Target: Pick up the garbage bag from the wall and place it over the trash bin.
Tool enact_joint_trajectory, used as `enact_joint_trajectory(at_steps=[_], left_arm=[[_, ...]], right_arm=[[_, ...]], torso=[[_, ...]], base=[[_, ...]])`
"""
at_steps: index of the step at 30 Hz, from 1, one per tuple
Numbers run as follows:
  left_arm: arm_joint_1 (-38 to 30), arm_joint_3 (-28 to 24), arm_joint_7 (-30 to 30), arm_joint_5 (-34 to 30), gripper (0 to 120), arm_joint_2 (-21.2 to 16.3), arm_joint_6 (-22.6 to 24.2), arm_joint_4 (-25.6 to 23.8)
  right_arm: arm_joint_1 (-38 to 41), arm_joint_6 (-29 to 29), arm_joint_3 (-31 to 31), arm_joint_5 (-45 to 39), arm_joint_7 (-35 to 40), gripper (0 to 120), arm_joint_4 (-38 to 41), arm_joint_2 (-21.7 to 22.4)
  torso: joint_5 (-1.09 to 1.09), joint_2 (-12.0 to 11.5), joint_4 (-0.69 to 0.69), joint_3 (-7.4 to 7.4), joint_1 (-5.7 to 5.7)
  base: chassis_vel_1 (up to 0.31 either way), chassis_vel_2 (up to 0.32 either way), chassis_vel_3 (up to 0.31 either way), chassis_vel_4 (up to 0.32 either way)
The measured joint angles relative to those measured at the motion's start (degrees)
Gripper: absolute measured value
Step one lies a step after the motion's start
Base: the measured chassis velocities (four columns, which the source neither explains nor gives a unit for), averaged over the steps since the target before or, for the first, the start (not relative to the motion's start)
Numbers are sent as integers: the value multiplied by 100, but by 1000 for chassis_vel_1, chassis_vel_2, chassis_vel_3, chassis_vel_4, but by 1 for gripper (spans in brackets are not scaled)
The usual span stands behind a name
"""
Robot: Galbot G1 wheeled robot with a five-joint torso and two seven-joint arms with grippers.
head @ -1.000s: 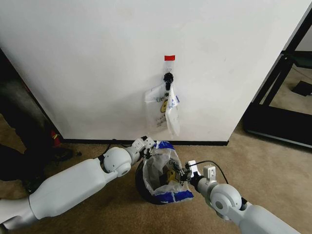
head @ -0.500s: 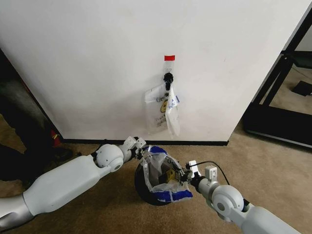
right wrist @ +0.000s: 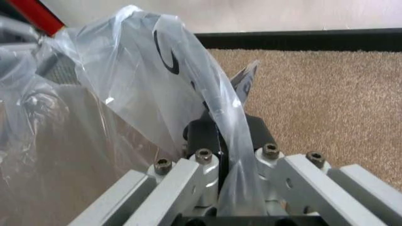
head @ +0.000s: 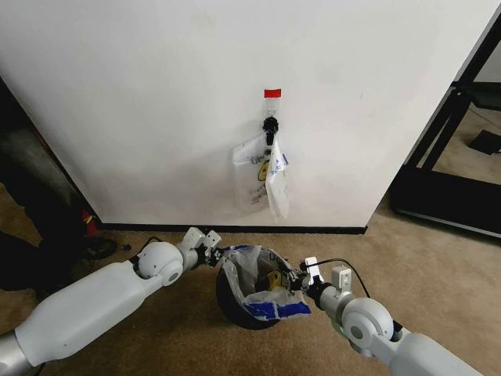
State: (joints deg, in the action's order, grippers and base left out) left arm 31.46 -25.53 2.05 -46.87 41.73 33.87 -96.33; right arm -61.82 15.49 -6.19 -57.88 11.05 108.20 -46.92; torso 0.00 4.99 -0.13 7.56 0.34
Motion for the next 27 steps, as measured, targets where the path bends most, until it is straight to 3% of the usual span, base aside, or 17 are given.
enact_joint_trajectory(at_steps=[14, 21, 23, 27], left_arm=[[1016, 878, -55, -202, 0, -136, -206, -365], [1302, 1423, 165, -202, 22, -157, -138, -790], [1534, 1785, 215, -193, 38, -355, -52, -1119], [1865, 2069, 214, -47, 57, -593, 16, -1224]], right_arm=[[-69, -64, 166, -195, 40, 1, 8, -25], [-89, -71, 178, -140, 99, 1, -14, -66], [-86, -71, 167, -108, 111, 1, -38, -122], [-86, -71, 137, -87, 112, 1, -37, -156]], torso=[[0, 0, 0, 0, 0], [-1, 0, -1, 0, 0], [-1, 0, 0, 0, 0], [-1, 0, 1, 0, 0]], base=[[0, 0, 0, 0], [0, 0, 0, 0], [0, 0, 0, 0], [0, 0, 0, 0]])
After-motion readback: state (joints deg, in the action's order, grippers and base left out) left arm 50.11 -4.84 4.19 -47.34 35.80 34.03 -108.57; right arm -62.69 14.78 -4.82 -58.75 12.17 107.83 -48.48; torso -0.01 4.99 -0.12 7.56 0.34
